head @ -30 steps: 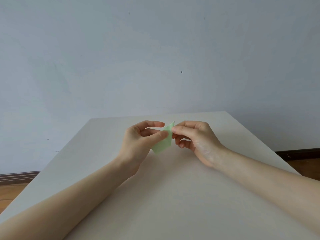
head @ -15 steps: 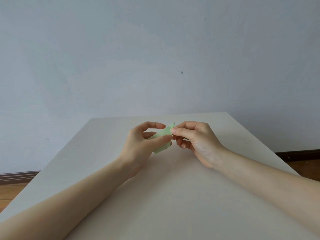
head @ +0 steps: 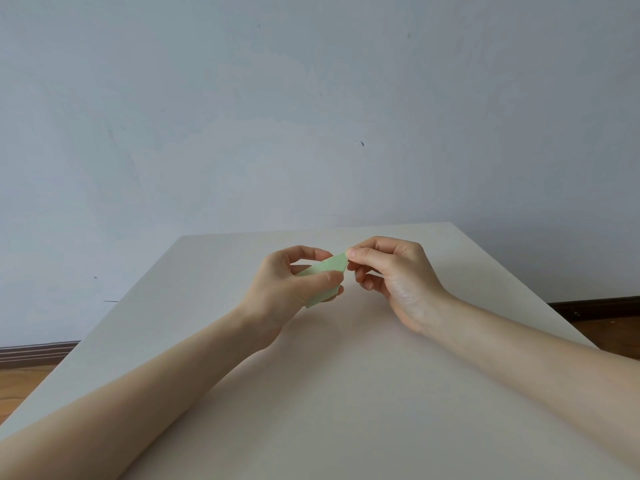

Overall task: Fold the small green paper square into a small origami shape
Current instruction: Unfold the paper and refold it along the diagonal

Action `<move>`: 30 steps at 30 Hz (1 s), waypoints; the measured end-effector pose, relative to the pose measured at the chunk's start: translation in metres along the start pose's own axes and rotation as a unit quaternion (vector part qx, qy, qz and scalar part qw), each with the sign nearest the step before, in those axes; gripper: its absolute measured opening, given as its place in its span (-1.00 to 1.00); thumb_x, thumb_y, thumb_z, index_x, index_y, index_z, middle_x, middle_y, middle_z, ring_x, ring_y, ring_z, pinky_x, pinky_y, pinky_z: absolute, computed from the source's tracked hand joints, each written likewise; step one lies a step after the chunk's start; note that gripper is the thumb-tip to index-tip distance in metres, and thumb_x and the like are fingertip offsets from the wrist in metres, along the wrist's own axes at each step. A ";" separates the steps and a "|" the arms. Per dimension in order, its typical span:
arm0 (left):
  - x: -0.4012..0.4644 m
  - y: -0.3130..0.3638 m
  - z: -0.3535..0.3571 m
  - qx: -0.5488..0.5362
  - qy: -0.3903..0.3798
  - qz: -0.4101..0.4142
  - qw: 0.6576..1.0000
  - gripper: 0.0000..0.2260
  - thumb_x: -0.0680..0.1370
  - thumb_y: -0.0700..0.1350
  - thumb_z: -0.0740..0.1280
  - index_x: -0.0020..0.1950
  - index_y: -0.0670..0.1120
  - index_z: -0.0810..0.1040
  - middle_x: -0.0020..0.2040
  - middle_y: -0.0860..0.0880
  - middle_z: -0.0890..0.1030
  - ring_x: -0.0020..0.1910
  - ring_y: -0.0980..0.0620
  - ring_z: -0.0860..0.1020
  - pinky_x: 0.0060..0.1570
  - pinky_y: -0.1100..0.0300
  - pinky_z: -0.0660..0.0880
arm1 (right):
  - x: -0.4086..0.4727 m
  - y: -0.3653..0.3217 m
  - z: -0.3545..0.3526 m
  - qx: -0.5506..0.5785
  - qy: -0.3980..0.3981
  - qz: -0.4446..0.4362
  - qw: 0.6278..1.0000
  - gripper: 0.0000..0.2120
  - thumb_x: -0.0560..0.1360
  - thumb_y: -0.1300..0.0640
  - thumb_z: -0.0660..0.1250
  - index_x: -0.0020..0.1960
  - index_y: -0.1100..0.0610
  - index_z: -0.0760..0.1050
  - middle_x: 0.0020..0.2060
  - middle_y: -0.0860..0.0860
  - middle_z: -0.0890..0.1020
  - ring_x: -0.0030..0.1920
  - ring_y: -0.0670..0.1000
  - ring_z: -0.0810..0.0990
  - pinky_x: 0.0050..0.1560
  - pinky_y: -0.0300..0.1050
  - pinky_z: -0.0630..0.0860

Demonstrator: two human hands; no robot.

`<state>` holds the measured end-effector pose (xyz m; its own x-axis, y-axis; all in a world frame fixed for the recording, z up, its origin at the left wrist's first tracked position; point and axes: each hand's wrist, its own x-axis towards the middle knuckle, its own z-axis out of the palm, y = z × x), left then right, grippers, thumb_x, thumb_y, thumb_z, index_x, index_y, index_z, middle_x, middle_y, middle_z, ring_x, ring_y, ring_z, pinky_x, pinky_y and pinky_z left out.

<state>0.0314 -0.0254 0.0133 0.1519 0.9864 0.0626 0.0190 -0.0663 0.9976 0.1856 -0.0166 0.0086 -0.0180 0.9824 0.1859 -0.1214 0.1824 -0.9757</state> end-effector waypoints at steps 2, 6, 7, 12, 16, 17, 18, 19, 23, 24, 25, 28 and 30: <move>0.000 0.001 0.000 -0.007 0.001 -0.003 1.000 -0.84 0.42 -0.34 0.41 -0.03 -0.20 0.54 -0.33 -0.04 0.62 -0.36 0.00 0.64 -0.23 0.27 0.59 | 0.000 0.000 0.000 0.000 0.003 0.001 1.000 -0.84 0.43 0.34 0.34 -0.32 0.26 0.54 -0.43 0.07 0.55 -0.44 -0.04 0.45 -0.44 -0.25 0.36; 0.000 0.002 -0.001 -0.024 0.019 0.000 1.000 -0.81 0.42 -0.36 0.40 0.00 -0.21 0.52 -0.25 -0.11 0.60 -0.36 -0.01 0.65 -0.24 0.26 0.59 | 0.001 0.000 -0.001 -0.004 0.000 0.000 1.000 -0.87 0.44 0.31 0.35 -0.29 0.27 0.55 -0.42 0.06 0.55 -0.45 -0.04 0.45 -0.44 -0.25 0.37; 0.000 0.002 -0.002 -0.032 0.032 0.002 0.999 -0.79 0.42 -0.35 0.41 0.02 -0.22 0.52 -0.22 -0.12 0.60 -0.37 0.01 0.64 -0.25 0.26 0.59 | 0.001 0.000 -0.002 -0.003 0.001 0.001 1.000 -0.87 0.44 0.31 0.36 -0.29 0.27 0.56 -0.42 0.06 0.55 -0.45 -0.04 0.46 -0.44 -0.25 0.37; 0.003 0.000 -0.004 -0.052 0.064 0.018 0.996 -0.76 0.40 -0.32 0.44 0.04 -0.24 0.54 -0.22 -0.12 0.63 -0.33 0.04 0.64 -0.19 0.27 0.60 | 0.000 0.002 -0.002 -0.012 -0.014 0.010 1.000 -0.92 0.42 0.31 0.38 -0.25 0.28 0.58 -0.40 0.09 0.57 -0.43 -0.02 0.47 -0.42 -0.25 0.39; 0.002 0.000 -0.002 -0.050 0.057 0.025 0.997 -0.74 0.39 -0.30 0.45 0.05 -0.26 0.55 -0.21 -0.13 0.65 -0.29 0.03 0.65 -0.14 0.26 0.60 | -0.002 0.004 0.000 -0.044 -0.044 -0.004 0.998 -0.90 0.41 0.33 0.39 -0.27 0.32 0.56 -0.42 0.09 0.55 -0.45 -0.05 0.48 -0.43 -0.27 0.40; 0.002 0.000 -0.002 -0.048 0.055 0.025 0.997 -0.74 0.39 -0.30 0.45 0.06 -0.26 0.55 -0.21 -0.13 0.66 -0.28 0.02 0.65 -0.12 0.25 0.60 | -0.002 0.004 0.000 -0.049 -0.047 -0.005 0.998 -0.90 0.42 0.33 0.39 -0.26 0.33 0.56 -0.42 0.08 0.55 -0.46 -0.06 0.48 -0.44 -0.27 0.40; 0.003 0.000 -0.003 -0.044 0.053 0.024 0.997 -0.73 0.39 -0.30 0.45 0.07 -0.27 0.55 -0.20 -0.13 0.66 -0.28 0.02 0.65 -0.11 0.24 0.60 | -0.003 0.004 0.000 -0.053 -0.048 -0.006 0.997 -0.91 0.42 0.34 0.38 -0.26 0.34 0.56 -0.43 0.08 0.55 -0.47 -0.07 0.48 -0.44 -0.28 0.40; 0.003 -0.001 -0.003 -0.041 0.049 0.023 0.998 -0.74 0.40 -0.30 0.44 0.07 -0.27 0.55 -0.19 -0.14 0.66 -0.27 0.01 0.65 -0.10 0.23 0.60 | -0.003 0.003 0.000 -0.056 -0.048 -0.007 0.997 -0.91 0.42 0.34 0.38 -0.26 0.34 0.56 -0.43 0.08 0.55 -0.48 -0.07 0.48 -0.44 -0.28 0.40; 0.004 0.000 -0.004 -0.047 0.040 0.010 0.998 -0.74 0.41 -0.33 0.42 0.08 -0.29 0.54 -0.19 -0.13 0.65 -0.30 0.04 0.65 -0.13 0.25 0.60 | -0.001 0.002 -0.002 -0.059 -0.048 -0.005 0.997 -0.91 0.42 0.34 0.37 -0.26 0.32 0.56 -0.44 0.07 0.55 -0.48 -0.06 0.47 -0.45 -0.28 0.40; 0.004 0.000 -0.005 -0.049 0.038 0.005 0.998 -0.74 0.41 -0.33 0.42 0.08 -0.29 0.54 -0.19 -0.13 0.64 -0.32 0.05 0.64 -0.16 0.27 0.60 | 0.000 0.002 -0.003 -0.057 -0.046 -0.003 0.997 -0.92 0.42 0.34 0.38 -0.25 0.32 0.57 -0.44 0.07 0.55 -0.49 -0.06 0.47 -0.45 -0.28 0.40; 0.005 0.000 -0.006 -0.050 0.035 0.000 0.998 -0.74 0.41 -0.33 0.42 0.08 -0.30 0.54 -0.20 -0.13 0.63 -0.33 0.06 0.64 -0.18 0.28 0.59 | 0.001 0.002 -0.004 -0.054 -0.042 0.000 0.998 -0.92 0.42 0.34 0.38 -0.25 0.32 0.57 -0.45 0.07 0.55 -0.49 -0.06 0.47 -0.45 -0.28 0.40; 0.005 0.001 -0.007 -0.060 0.030 -0.016 0.998 -0.75 0.42 -0.33 0.41 0.09 -0.30 0.54 -0.19 -0.13 0.61 -0.33 0.07 0.64 -0.23 0.32 0.57 | 0.004 0.001 -0.006 -0.042 -0.034 0.010 0.998 -0.91 0.42 0.33 0.38 -0.26 0.30 0.57 -0.45 0.07 0.55 -0.49 -0.06 0.47 -0.46 -0.28 0.40; 0.005 0.001 -0.008 -0.065 0.030 -0.024 0.997 -0.75 0.42 -0.33 0.41 0.08 -0.29 0.54 -0.18 -0.13 0.60 -0.34 0.09 0.64 -0.25 0.33 0.56 | 0.006 0.001 -0.007 -0.037 -0.025 0.016 0.999 -0.89 0.42 0.32 0.38 -0.28 0.28 0.57 -0.45 0.06 0.55 -0.50 -0.07 0.47 -0.46 -0.29 0.40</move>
<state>0.0244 -0.0190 0.0148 0.0935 0.9956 0.0117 -0.1031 -0.0021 0.9947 0.1924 -0.0107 0.0077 -0.0706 0.9850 0.1575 -0.0468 0.1544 -0.9869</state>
